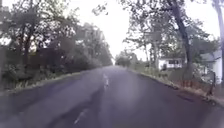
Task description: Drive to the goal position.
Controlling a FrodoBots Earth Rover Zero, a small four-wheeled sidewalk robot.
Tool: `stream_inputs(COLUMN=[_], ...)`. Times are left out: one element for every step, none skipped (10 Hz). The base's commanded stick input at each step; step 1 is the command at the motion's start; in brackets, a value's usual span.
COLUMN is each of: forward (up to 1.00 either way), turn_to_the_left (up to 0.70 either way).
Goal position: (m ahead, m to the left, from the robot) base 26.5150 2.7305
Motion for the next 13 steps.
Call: stream_inputs(forward=[1.00,1.00,1.00,1.00,1.00,1.00,1.00,1.00,1.00,1.00,1.00,1.00,1.00], turn_to_the_left=[0.00,0.00,0.00,0.00,0.00,0.00,0.00,0.00,0.00,0.00,0.00,-0.15,-0.36])
